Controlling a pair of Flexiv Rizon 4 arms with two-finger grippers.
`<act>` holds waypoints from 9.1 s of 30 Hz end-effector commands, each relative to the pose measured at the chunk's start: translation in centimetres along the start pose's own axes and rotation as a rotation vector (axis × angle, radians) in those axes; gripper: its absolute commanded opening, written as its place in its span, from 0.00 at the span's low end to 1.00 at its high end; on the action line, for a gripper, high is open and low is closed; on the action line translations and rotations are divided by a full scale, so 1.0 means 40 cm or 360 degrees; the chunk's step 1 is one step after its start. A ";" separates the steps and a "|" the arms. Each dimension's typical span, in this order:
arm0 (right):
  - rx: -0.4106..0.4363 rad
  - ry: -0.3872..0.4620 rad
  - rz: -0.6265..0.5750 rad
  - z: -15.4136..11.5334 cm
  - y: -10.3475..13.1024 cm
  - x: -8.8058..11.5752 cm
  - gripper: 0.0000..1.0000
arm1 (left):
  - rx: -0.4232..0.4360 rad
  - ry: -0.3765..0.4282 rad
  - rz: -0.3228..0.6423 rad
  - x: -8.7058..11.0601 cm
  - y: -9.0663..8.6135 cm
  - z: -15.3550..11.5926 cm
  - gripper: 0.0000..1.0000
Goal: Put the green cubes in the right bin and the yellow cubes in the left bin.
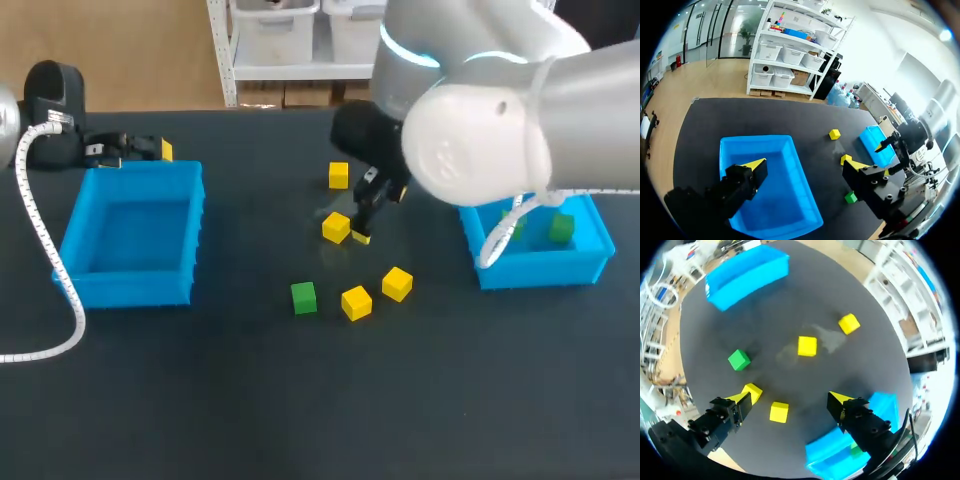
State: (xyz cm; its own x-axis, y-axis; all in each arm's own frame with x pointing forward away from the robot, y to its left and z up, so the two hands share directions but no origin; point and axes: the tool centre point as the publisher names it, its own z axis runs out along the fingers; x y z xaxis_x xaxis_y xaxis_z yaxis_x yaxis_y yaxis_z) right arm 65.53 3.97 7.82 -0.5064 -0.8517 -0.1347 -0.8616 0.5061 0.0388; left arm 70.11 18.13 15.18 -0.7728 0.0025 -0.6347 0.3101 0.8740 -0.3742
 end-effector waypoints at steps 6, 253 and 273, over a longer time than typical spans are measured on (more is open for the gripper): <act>-0.0008 0.0059 -0.0278 0.006 0.005 -0.049 1.00 | 0.0013 -0.0008 0.0002 0.002 0.005 0.000 1.00; 0.0369 -0.0133 0.1034 -0.063 -0.447 0.404 1.00 | -0.0078 0.1053 0.1170 0.092 -0.369 0.444 1.00; 0.0369 -0.0133 0.1034 -0.063 -0.447 0.404 1.00 | -0.0201 0.1119 0.0988 0.177 -0.386 0.510 1.00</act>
State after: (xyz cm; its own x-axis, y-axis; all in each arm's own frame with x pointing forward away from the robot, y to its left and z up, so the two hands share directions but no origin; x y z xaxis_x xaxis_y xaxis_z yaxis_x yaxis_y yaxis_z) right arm 72.75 -19.20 7.46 -0.9050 -0.3583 -0.2293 -0.3512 0.9335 -0.0725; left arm 71.22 -4.93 3.05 -0.6593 0.7401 -0.1329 0.7475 0.6642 -0.0093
